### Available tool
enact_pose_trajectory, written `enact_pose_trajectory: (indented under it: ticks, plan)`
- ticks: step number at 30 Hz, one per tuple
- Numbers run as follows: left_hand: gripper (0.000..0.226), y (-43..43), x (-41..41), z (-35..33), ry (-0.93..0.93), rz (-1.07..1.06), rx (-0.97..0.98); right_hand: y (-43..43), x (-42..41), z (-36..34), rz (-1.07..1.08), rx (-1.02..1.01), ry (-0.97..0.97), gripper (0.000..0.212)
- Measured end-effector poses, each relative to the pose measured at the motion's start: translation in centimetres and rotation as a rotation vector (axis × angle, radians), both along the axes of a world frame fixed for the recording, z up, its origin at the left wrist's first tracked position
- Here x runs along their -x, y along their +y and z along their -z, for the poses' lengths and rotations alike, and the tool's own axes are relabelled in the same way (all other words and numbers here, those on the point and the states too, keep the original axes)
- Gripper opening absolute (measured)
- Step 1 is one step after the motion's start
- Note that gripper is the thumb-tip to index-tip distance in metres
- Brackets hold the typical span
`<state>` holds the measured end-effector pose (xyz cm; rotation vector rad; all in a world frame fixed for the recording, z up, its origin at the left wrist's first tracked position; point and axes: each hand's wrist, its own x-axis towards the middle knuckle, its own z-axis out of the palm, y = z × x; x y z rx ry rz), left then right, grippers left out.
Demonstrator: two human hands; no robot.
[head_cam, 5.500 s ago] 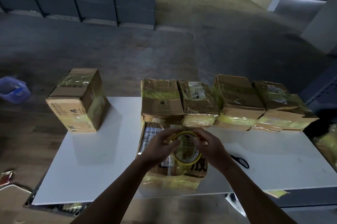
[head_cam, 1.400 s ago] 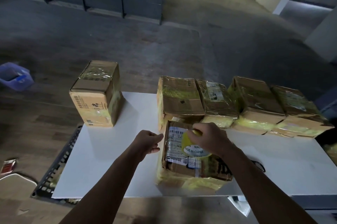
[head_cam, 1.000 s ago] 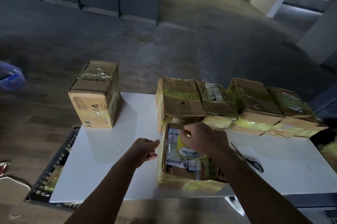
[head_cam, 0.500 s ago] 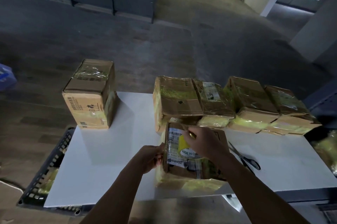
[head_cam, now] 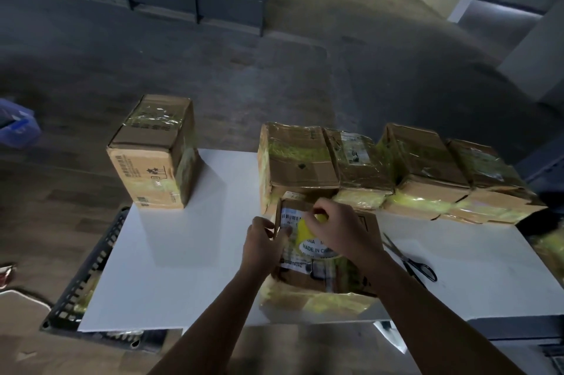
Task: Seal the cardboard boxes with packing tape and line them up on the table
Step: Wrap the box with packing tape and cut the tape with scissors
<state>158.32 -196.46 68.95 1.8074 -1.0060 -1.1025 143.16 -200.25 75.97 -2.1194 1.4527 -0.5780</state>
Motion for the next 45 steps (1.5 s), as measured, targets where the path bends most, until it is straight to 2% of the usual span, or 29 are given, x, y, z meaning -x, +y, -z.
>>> enact_pose_trajectory:
  ticks: [4,6,11,15,20,22,24,26,28,30,32,34,36,38,40,42,43,45]
  plan:
    - [0.029,0.5,0.6,0.6,-0.124,0.000,0.016,0.6,2.0,0.2,0.036,-0.263,-0.192,0.029]
    - [0.027,0.6,0.8,0.6,-0.141,-0.015,0.021,1.0,2.7,0.6,0.053,-0.313,-0.249,0.027]
    - [0.028,0.7,1.0,0.5,-0.200,-0.030,0.017,0.1,3.5,-0.2,-0.041,-0.157,-0.129,0.040]
    - [0.028,0.7,1.3,0.4,-0.218,-0.043,0.023,-0.6,6.3,-0.4,-0.122,0.065,0.038,0.045]
    - [0.028,0.7,1.5,0.1,-0.287,-0.041,0.021,-1.1,6.7,-0.8,-0.133,0.115,0.185,0.046]
    - [0.028,0.6,1.8,-0.3,-0.330,-0.051,0.000,-1.0,7.5,-0.8,-0.108,0.038,0.095,0.040]
    - [0.028,0.6,2.4,-0.6,-0.407,-0.066,-0.023,-0.2,8.5,-0.2,-0.017,-0.141,-0.120,0.036]
    - [0.028,0.8,3.2,-0.8,-0.512,-0.056,-0.011,0.7,9.0,0.7,0.082,-0.221,-0.255,0.050]
    - [0.028,1.0,3.5,-0.7,-0.554,-0.055,-0.001,0.8,8.9,1.1,0.087,-0.225,-0.280,0.058]
    - [0.030,1.0,3.3,-0.5,-0.550,-0.061,-0.024,0.1,8.5,0.5,0.033,-0.175,-0.228,0.055]
    - [0.032,0.9,3.1,-0.6,-0.553,-0.063,-0.043,-0.6,8.6,-0.5,-0.006,-0.054,-0.080,0.050]
    - [0.033,0.9,3.2,-0.7,-0.562,-0.069,-0.054,-0.9,9.4,-0.9,0.001,0.117,0.098,0.053]
    - [0.032,0.9,3.4,-0.6,-0.577,-0.070,-0.043,-0.9,10.2,-0.6,0.000,0.137,0.165,0.054]
    - [0.030,1.0,3.5,-0.5,-0.650,-0.066,0.018,-1.0,10.4,0.1,0.011,0.111,0.156,0.051]
    - [0.025,1.2,3.2,-0.3,-0.813,-0.011,0.219,-0.8,10.0,0.7,0.036,0.114,0.193,0.047]
    - [0.026,1.9,3.8,-0.3,-0.932,0.129,0.490,-0.4,9.5,1.0,0.053,0.135,0.238,0.044]
    - [0.031,2.3,4.6,-0.3,-0.934,0.235,0.569,-0.3,9.5,1.0,0.065,0.145,0.247,0.044]
    - [0.046,3.5,6.5,0.0,-0.925,0.433,0.563,-0.2,9.7,1.0,0.105,0.133,0.255,0.046]
